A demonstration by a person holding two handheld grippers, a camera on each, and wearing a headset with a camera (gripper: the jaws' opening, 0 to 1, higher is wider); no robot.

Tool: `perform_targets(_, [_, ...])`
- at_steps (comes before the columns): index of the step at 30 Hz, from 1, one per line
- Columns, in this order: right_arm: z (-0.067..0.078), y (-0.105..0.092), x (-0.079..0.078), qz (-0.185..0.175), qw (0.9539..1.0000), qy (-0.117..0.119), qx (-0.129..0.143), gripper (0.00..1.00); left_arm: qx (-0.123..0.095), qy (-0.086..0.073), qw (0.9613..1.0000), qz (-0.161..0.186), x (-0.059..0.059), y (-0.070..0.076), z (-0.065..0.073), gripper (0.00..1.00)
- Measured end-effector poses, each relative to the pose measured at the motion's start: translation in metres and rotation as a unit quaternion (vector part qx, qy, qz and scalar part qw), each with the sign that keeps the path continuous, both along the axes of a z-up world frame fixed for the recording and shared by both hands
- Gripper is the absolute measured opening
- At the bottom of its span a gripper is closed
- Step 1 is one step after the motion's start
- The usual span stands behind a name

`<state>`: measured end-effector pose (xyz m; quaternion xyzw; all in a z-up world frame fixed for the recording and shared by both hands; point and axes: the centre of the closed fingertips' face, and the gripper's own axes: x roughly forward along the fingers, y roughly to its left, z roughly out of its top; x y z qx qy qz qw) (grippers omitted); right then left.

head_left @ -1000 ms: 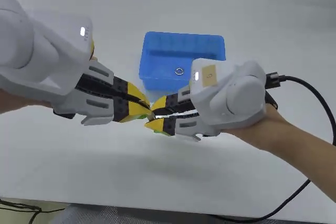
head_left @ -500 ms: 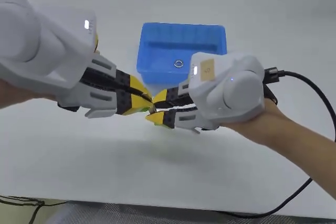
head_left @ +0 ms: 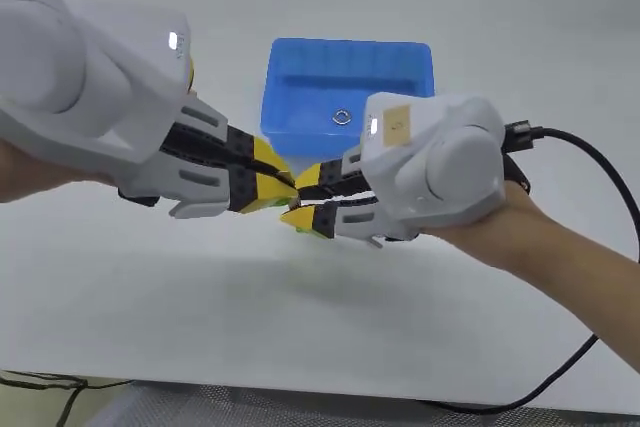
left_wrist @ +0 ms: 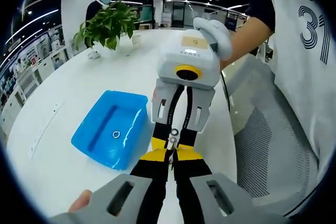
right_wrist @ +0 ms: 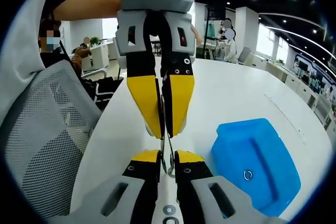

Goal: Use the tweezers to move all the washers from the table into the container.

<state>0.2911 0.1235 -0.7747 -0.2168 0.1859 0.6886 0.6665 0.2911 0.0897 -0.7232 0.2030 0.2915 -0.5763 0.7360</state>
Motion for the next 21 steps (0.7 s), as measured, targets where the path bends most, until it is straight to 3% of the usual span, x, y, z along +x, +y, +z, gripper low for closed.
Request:
perform_targets(13, [-0.0012, -0.0021, 0.0006, 0.0, 1.0, 0.009, -0.004, 0.12, -0.001, 0.005, 1.0, 0.0, 0.0007, -0.0015, -0.0006, 0.07])
perform_targets(21, [0.0026, -0.0064, -0.0008, 0.045, 0.9989, 0.01, -0.01, 0.11, 0.006, 0.004, 1.0, -0.006, 0.0027, -0.0046, -0.0008, 0.07])
